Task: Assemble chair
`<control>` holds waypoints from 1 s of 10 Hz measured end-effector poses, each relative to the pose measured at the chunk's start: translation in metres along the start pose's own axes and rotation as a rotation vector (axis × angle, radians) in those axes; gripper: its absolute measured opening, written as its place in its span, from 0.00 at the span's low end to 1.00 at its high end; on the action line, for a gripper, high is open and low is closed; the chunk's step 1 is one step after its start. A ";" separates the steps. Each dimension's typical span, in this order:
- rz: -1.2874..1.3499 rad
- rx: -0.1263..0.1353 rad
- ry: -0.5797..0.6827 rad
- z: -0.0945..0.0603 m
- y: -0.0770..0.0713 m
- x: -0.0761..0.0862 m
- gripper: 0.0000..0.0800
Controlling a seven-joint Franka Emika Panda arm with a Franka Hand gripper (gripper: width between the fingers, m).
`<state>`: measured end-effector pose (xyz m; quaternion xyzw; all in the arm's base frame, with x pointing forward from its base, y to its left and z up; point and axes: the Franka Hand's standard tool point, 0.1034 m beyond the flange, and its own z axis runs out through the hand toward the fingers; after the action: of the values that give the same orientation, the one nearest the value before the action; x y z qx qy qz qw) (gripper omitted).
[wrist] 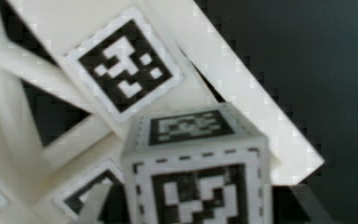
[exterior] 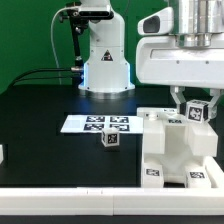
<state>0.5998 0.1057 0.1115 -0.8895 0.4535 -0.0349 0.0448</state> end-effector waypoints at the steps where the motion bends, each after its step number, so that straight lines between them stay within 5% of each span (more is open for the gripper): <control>1: 0.124 0.001 -0.004 0.001 0.001 0.004 0.35; 6: 0.766 0.007 -0.047 0.001 0.004 0.001 0.36; 10: 1.033 0.005 -0.059 0.001 0.004 -0.006 0.36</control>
Offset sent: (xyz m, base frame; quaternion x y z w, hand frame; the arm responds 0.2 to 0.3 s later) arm -0.0034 -0.0072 -0.0013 -0.0223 0.0370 0.3381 0.9401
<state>0.5934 0.1084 0.1103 -0.5502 0.8319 0.0158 0.0708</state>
